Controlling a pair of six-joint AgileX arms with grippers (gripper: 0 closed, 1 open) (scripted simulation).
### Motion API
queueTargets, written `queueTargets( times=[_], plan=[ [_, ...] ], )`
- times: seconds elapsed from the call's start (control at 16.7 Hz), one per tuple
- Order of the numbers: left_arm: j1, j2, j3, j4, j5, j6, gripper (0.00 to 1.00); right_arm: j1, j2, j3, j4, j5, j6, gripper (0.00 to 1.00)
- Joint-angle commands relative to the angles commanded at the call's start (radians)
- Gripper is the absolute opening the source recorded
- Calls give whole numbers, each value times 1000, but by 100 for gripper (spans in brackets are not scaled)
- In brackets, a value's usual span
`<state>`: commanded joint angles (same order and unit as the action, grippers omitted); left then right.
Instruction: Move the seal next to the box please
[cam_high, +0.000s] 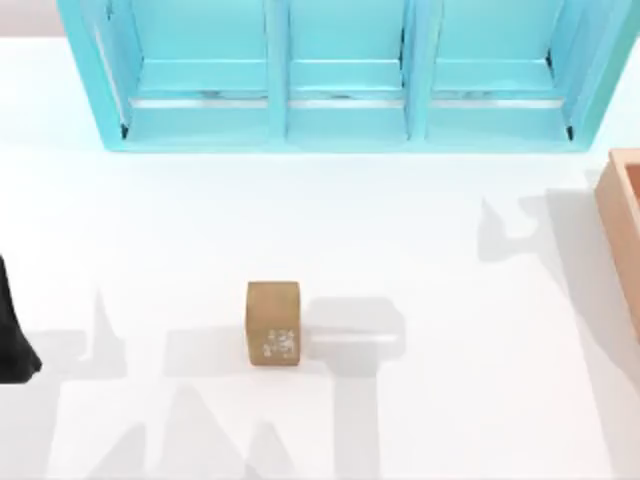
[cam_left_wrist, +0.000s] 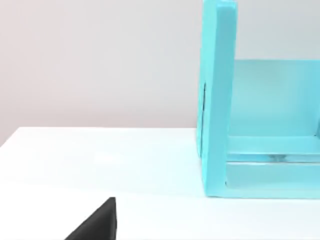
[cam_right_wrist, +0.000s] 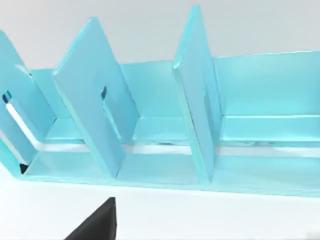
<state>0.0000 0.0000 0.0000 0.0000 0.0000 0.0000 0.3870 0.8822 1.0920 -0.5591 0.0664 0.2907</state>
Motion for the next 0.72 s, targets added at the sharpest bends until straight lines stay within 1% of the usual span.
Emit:
queueTargets(
  times=[0.42,0.72],
  plan=[
    [0,0,0,0,0,0,100,231,636,780,-359,-12,276,100],
    [0,0,0,0,0,0,100,364,1077,1216,-643,-31,444,100]
  ],
)
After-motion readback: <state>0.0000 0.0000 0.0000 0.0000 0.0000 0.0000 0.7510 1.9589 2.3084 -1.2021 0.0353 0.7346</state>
